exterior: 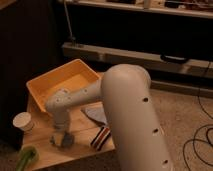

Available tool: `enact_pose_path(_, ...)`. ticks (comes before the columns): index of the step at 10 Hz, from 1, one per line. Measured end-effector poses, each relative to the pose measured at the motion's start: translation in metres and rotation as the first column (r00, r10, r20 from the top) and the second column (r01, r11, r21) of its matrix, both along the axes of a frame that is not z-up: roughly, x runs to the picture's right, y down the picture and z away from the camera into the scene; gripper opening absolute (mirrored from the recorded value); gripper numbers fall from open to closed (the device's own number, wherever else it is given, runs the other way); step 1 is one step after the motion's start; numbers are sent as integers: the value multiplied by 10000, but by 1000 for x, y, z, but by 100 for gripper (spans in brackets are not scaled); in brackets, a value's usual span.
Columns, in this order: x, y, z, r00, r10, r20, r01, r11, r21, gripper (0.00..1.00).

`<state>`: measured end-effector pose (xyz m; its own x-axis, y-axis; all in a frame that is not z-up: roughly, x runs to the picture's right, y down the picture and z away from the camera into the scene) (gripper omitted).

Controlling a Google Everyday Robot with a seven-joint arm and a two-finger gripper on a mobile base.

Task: Wipe table surface with sponge

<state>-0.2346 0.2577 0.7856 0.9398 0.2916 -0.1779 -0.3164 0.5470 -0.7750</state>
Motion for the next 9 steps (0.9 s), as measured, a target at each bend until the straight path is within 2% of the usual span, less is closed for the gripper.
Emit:
enact_pose_path(2,12,11,-13,9998,173,14,-173,9998,-57,6)
enact_pose_path(3,24,16,-23,9990,449,-48,-449,9990,15,6)
enact_pose_path(5,43,11,-30,9959,843,-339,-836,9963,223,6)
enact_pose_path(6,51,9,-28,9938,948,-587,-930,9952,316,6)
enact_pose_path(9,80,-14,-9,9820,1264,-1406,-1179,9907,673,6)
